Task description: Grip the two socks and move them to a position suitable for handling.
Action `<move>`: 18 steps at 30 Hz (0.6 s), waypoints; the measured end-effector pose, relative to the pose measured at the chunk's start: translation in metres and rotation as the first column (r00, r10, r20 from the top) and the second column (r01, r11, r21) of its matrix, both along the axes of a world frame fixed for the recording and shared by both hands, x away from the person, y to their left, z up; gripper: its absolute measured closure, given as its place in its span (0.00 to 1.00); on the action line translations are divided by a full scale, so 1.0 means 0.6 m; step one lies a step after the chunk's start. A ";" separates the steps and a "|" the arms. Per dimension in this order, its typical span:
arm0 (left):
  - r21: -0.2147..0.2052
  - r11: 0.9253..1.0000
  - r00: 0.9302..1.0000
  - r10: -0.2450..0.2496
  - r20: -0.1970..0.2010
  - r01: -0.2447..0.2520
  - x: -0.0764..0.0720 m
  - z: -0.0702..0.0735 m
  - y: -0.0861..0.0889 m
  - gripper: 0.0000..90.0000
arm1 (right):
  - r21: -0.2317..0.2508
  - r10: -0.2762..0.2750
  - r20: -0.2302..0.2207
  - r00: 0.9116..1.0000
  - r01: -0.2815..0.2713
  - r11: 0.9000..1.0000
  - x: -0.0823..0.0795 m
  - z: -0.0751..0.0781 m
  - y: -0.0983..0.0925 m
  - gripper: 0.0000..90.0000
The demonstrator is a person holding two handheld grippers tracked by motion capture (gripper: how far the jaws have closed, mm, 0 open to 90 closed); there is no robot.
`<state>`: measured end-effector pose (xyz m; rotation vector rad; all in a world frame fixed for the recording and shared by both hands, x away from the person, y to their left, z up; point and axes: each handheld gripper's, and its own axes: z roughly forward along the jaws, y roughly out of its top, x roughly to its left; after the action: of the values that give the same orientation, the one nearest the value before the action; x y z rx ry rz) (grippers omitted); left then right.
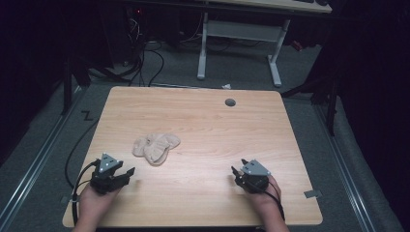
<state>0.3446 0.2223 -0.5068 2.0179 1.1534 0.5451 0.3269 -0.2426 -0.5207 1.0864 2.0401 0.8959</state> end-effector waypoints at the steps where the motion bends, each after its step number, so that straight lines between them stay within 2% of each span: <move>1: 0.000 1.000 1.000 0.000 0.000 0.000 0.000 0.000 0.000 0.52 | 0.024 -0.024 0.003 1.000 0.023 0.999 0.002 0.000 -0.007 0.59; 3: -0.006 1.000 1.000 -0.002 -0.006 0.002 0.004 0.000 -0.004 0.52 | 0.074 -0.046 0.007 0.999 0.045 0.996 0.003 0.002 -0.018 0.59; 4: -0.010 1.000 1.000 -0.004 -0.009 0.004 0.006 -0.001 -0.005 0.52 | 0.074 -0.046 0.007 0.999 0.045 0.996 0.003 0.002 -0.018 0.59; 7: -0.013 1.000 1.000 -0.005 -0.004 0.005 0.012 -0.002 -0.008 0.52 | 0.123 -0.047 -0.009 0.999 0.048 0.991 -0.005 0.003 -0.030 0.60; 11: -0.026 1.000 1.000 -0.004 -0.001 0.004 0.012 -0.001 -0.006 0.52 | 0.131 -0.045 0.003 0.999 0.044 0.990 -0.009 0.008 -0.030 0.59; 12: -0.024 1.000 1.000 -0.007 -0.001 0.007 0.011 0.000 -0.005 0.52 | 0.121 -0.043 0.021 0.999 0.040 0.992 -0.010 0.009 -0.027 0.59; 16: -0.043 0.999 1.000 -0.010 0.005 0.011 0.006 0.003 -0.005 0.52 | 0.117 -0.040 0.025 0.999 0.037 0.992 -0.009 0.009 -0.024 0.58; 18: -0.045 0.999 1.000 -0.014 0.001 0.015 0.008 0.003 -0.007 0.51 | 0.103 -0.059 0.034 0.998 0.055 0.993 -0.010 0.008 -0.024 0.56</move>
<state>0.3495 0.2182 -0.5048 1.9856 1.1398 0.5081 0.3208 -0.2571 -0.5157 1.1677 1.9415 0.9930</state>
